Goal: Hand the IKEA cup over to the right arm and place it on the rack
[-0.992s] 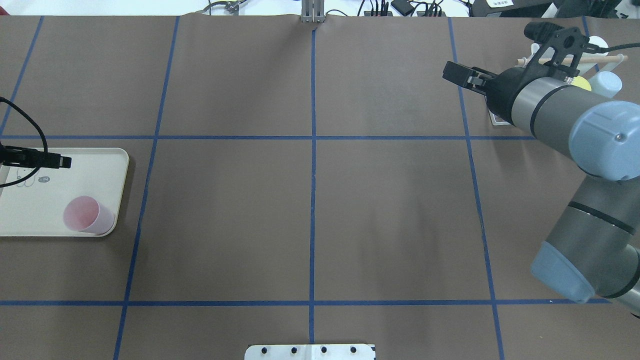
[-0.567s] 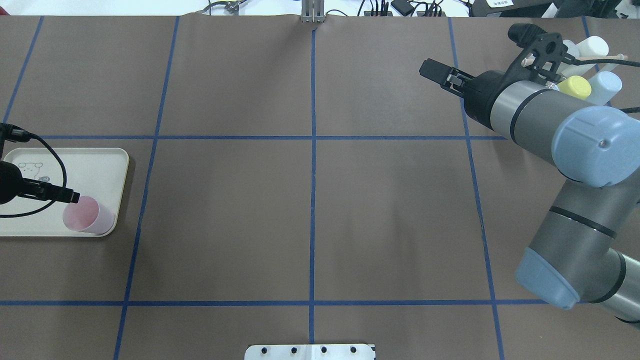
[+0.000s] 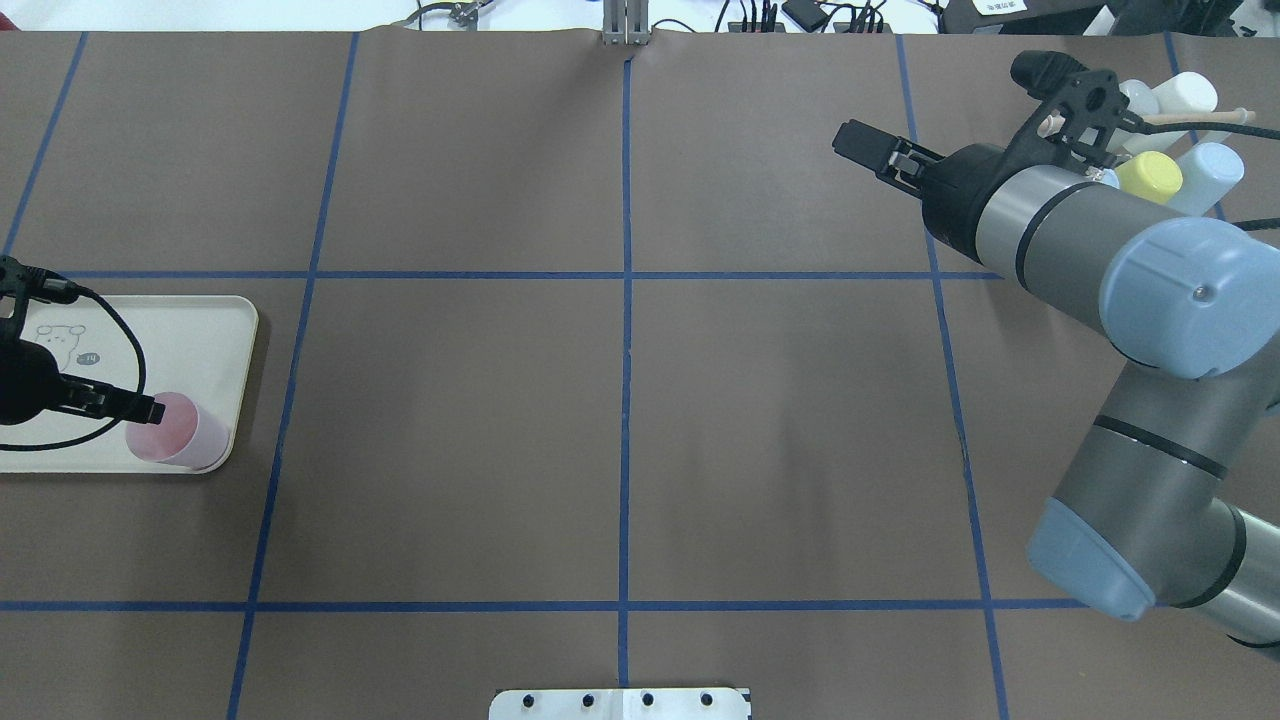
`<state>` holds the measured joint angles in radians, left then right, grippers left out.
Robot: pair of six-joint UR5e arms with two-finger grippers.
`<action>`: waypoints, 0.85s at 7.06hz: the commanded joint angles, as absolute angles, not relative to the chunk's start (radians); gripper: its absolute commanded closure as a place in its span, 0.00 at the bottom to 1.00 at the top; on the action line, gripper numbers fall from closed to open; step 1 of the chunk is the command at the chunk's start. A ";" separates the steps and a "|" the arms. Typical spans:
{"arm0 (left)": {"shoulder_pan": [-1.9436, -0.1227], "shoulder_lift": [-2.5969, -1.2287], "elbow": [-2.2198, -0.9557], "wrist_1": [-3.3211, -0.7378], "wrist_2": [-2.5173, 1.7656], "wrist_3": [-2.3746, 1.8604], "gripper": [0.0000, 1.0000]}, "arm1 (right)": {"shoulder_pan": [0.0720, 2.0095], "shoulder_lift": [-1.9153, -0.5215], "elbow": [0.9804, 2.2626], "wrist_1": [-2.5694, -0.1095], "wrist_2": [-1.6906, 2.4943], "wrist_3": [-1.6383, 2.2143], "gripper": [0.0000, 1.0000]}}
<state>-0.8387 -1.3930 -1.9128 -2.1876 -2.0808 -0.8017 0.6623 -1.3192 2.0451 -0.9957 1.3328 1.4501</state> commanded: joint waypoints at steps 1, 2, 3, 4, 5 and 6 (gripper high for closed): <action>-0.836 -1.393 -1.911 -2.187 -2.080 -0.802 0.23 | 0.655 -1.319 2.042 -0.996 1.331 1.450 0.00; -0.833 -1.393 -1.910 -2.187 -2.080 -0.802 0.23 | 0.655 -1.319 2.042 -0.996 1.330 1.450 0.00; -0.822 -1.393 -1.907 -2.187 -2.079 -0.804 0.23 | 0.655 -1.318 2.040 -0.996 1.331 1.450 0.00; -0.812 -1.393 -1.907 -2.187 -2.079 -0.813 0.23 | 0.655 -1.318 2.037 -0.996 1.330 1.450 0.00; -0.807 -1.393 -1.907 -2.187 -2.077 -0.813 0.30 | 0.655 -1.319 2.036 -0.996 1.330 1.450 0.00; -0.807 -1.393 -1.907 -2.187 -2.077 -0.813 0.51 | 0.655 -1.319 2.037 -0.996 1.330 1.450 0.00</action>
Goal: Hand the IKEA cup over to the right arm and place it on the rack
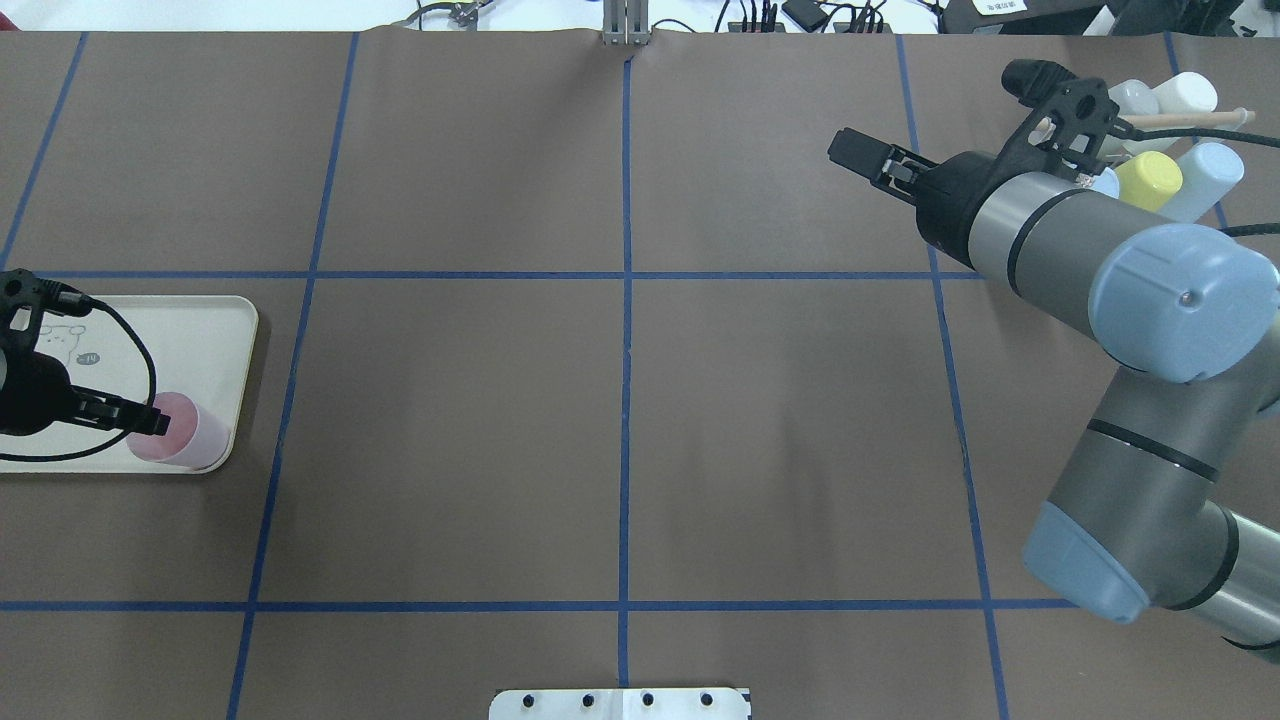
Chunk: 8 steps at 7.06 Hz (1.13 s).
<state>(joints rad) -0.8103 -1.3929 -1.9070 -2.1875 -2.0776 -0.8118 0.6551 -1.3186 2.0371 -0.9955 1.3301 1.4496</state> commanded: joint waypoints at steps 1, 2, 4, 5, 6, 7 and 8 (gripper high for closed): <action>-0.807 -1.393 -1.905 -2.186 -2.077 -0.813 0.65 | 0.655 -1.319 2.037 -0.996 1.330 1.450 0.00; -0.807 -1.393 -1.904 -2.186 -2.075 -0.813 0.67 | 0.655 -1.319 2.037 -0.996 1.330 1.450 0.00; -0.798 -1.393 -1.901 -2.187 -2.074 -0.818 0.67 | 0.655 -1.319 2.036 -0.996 1.330 1.450 0.00; -0.798 -1.393 -1.901 -2.186 -2.074 -0.818 0.67 | 0.655 -1.319 2.036 -0.996 1.330 1.450 0.00; -0.798 -1.393 -1.901 -2.186 -2.074 -0.819 0.67 | 0.655 -1.319 2.037 -0.996 1.331 1.450 0.00; -0.798 -1.393 -1.901 -2.186 -2.072 -0.819 0.83 | 0.655 -1.319 2.036 -0.996 1.330 1.450 0.00; -0.798 -1.393 -1.905 -2.181 -2.069 -0.821 1.00 | 0.655 -1.319 2.037 -0.996 1.330 1.450 0.00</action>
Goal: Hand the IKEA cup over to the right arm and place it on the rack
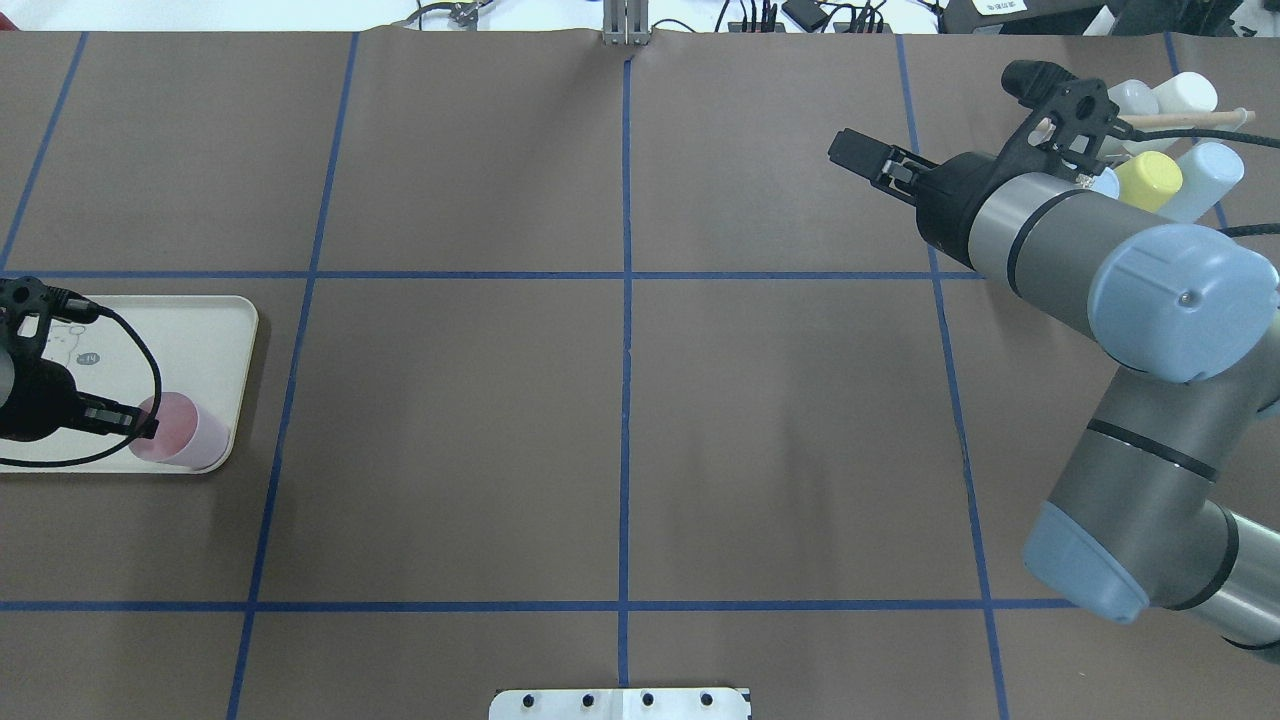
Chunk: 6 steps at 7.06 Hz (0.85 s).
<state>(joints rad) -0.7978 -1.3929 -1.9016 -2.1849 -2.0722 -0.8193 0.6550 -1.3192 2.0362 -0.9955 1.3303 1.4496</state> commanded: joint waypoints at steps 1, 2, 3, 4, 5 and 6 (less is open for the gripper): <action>-0.801 -1.391 -1.914 -2.178 -2.069 -0.839 1.00 | 0.655 -1.319 2.037 -0.996 1.331 1.448 0.00; -0.802 -1.378 -1.930 -2.178 -2.069 -0.903 1.00 | 0.655 -1.318 2.037 -0.996 1.333 1.448 0.00; -0.819 -1.341 -1.986 -2.157 -2.069 -0.911 1.00 | 0.655 -1.312 2.037 -0.996 1.333 1.450 0.00; -0.846 -1.333 -2.053 -2.069 -2.071 -0.913 1.00 | 0.655 -1.310 2.039 -0.996 1.335 1.448 0.00; -0.917 -1.353 -2.107 -1.958 -2.071 -0.914 1.00 | 0.655 -1.309 2.040 -0.994 1.336 1.448 0.00; -0.981 -1.382 -2.123 -1.930 -2.071 -0.926 1.00 | 0.655 -1.301 2.043 -0.994 1.336 1.450 0.00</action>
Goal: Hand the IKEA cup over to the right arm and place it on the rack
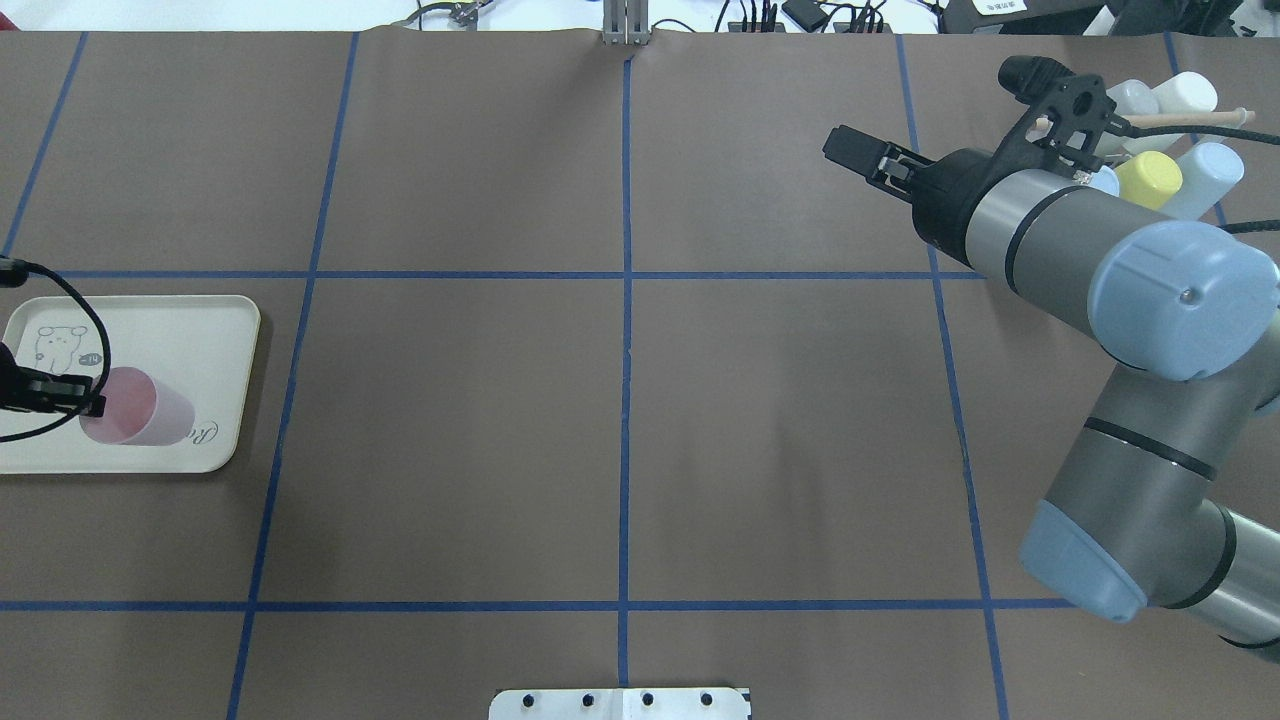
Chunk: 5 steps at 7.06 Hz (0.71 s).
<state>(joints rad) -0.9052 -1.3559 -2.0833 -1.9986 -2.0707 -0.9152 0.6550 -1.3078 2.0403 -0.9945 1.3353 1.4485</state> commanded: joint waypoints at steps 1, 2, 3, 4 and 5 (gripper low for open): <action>-1.015 -1.432 -2.118 -1.931 -2.068 -1.030 1.00 | 0.655 -1.292 2.046 -0.994 1.336 1.453 0.00; -1.017 -1.503 -2.115 -1.931 -2.040 -1.139 1.00 | 0.655 -1.270 2.045 -0.976 1.338 1.548 0.00; -1.014 -1.579 -2.097 -1.934 -1.972 -1.272 1.00 | 0.655 -1.258 2.031 -0.907 1.338 1.637 0.00; -1.014 -1.650 -2.073 -1.943 -1.941 -1.379 1.00 | 0.655 -1.258 2.017 -0.853 1.338 1.713 0.00; -1.014 -1.699 -2.072 -1.966 -1.940 -1.469 1.00 | 0.650 -1.256 1.979 -0.788 1.336 1.762 0.01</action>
